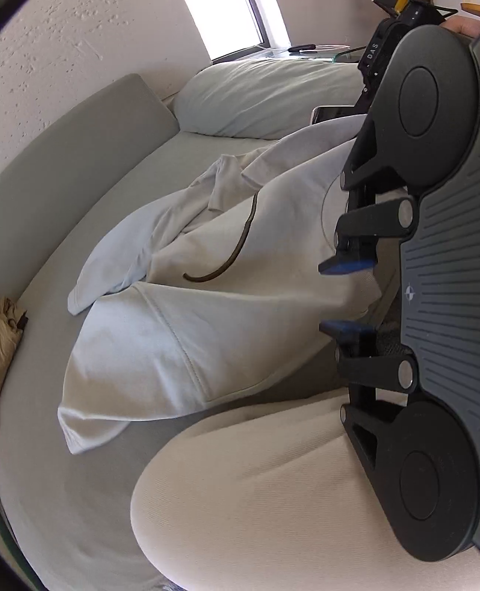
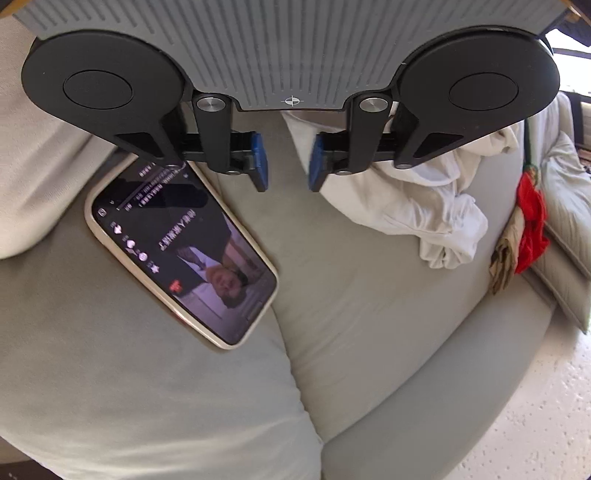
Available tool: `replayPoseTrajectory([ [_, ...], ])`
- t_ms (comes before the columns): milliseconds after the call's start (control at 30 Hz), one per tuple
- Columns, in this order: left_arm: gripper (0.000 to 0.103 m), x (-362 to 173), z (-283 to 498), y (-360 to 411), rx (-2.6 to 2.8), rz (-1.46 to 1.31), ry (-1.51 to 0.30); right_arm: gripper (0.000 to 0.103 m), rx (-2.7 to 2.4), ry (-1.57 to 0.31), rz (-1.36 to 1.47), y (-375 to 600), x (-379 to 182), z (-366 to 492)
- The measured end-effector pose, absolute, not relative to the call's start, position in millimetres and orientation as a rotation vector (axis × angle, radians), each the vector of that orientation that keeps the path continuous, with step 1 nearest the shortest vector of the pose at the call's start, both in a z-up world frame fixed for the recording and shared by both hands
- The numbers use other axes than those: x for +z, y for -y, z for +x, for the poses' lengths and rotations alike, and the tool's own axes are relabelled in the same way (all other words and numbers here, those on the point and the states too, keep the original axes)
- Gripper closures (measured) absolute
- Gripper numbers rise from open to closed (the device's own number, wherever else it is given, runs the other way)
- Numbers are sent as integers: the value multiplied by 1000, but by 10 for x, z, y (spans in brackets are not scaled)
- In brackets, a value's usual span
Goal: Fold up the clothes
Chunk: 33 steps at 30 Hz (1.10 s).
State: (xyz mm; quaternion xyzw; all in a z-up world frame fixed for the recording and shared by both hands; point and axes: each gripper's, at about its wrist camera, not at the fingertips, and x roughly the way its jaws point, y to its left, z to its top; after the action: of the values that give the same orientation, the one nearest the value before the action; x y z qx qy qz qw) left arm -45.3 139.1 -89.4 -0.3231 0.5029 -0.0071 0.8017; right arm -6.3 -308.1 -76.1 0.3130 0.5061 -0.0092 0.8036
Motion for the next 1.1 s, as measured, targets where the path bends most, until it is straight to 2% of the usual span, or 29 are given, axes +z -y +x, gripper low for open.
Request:
replayPoseTrajectory([
  [100, 59, -928, -499, -1439, 16, -719, -1065, 58, -7, -1080, 697, 3165, -798, -200],
  [200, 57, -1020, -519, -1447, 58, -758, -1047, 58, 16, -1081, 740, 3211, -878, -319],
  [267, 58, -1136, -503, -1504, 85, -801, -1027, 58, 32, -1090, 758, 3161, -937, -342],
  [333, 65, -1238, -465, -1563, 142, -828, -1002, 58, 53, -1101, 761, 3083, -973, -340],
  [500, 68, -1307, -406, -1613, 226, -757, -884, 58, 90, -1098, 743, 2985, -937, -323],
  [733, 50, -1432, -177, -1481, 242, -687, -862, 58, 107, -1104, 731, 2929, -930, -341],
  [800, 49, -1425, -147, -1462, 248, -681, -873, 58, 95, -1106, 732, 2956, -938, -368],
  [867, 55, -1378, -137, -1433, 247, -650, -889, 58, 79, -1120, 731, 2985, -960, -385],
  [900, 63, -1342, -142, -1409, 251, -626, -895, 58, 75, -1132, 726, 2990, -973, -392],
  [967, 81, -1266, -173, -1359, 248, -576, -894, 57, 77, -1154, 716, 2991, -1004, -412],
  [1000, 96, -1230, -193, -1337, 242, -555, -889, 56, 83, -1162, 716, 2987, -1022, -425],
  [1033, 103, -1203, -221, -1341, 229, -551, -882, 53, 92, -1163, 718, 2982, -1039, -441],
  [1100, 103, -1153, -260, -1328, 199, -568, -866, 50, 113, -1133, 715, 2958, -1060, -466],
])
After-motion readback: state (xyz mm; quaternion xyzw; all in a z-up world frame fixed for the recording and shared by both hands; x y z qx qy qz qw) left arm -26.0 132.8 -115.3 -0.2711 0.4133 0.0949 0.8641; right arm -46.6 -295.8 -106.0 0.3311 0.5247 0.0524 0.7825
